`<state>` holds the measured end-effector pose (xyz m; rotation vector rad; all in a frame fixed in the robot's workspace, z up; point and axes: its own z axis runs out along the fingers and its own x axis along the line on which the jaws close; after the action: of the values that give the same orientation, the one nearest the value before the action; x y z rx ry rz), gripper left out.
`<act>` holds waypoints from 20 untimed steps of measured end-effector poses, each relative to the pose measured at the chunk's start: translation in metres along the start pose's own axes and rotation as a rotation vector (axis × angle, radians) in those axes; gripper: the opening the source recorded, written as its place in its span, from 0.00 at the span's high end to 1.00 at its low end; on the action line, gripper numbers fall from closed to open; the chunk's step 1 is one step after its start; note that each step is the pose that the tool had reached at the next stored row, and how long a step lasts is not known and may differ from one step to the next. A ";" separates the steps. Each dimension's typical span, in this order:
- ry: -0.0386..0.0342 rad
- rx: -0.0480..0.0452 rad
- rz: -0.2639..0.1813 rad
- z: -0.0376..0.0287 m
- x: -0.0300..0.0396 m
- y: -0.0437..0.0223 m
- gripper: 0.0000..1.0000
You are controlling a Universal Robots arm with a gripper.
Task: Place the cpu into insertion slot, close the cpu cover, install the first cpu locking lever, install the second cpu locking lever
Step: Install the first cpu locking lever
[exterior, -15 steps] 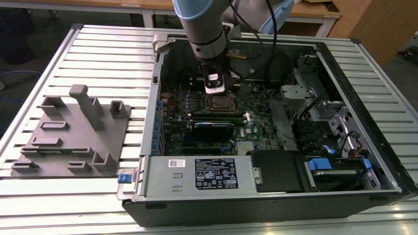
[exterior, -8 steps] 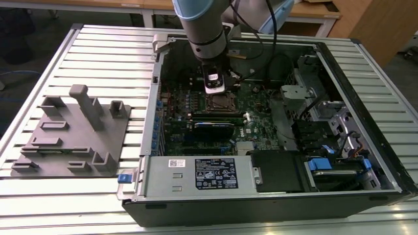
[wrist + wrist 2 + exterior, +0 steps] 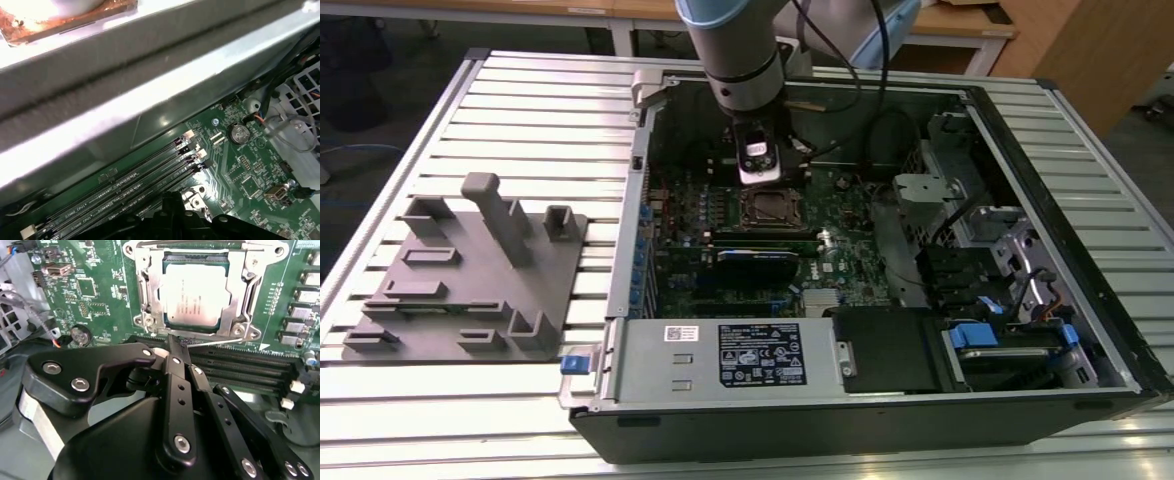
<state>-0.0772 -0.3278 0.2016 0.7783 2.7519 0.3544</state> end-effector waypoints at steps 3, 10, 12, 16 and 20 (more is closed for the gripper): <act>0.0024 -0.0041 0.002 -0.0037 -0.0007 0.0012 0.90; 0.0042 -0.0095 0.003 -0.0043 -0.0002 0.0010 0.90; 0.0067 -0.0144 0.005 -0.0042 0.0003 0.0009 0.90; 0.0084 -0.0178 0.006 -0.0042 0.0013 0.0010 0.90; 0.0083 -0.0179 0.006 -0.0045 0.0029 0.0007 0.90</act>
<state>-0.0807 -0.3264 0.2055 0.7828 2.7507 0.3839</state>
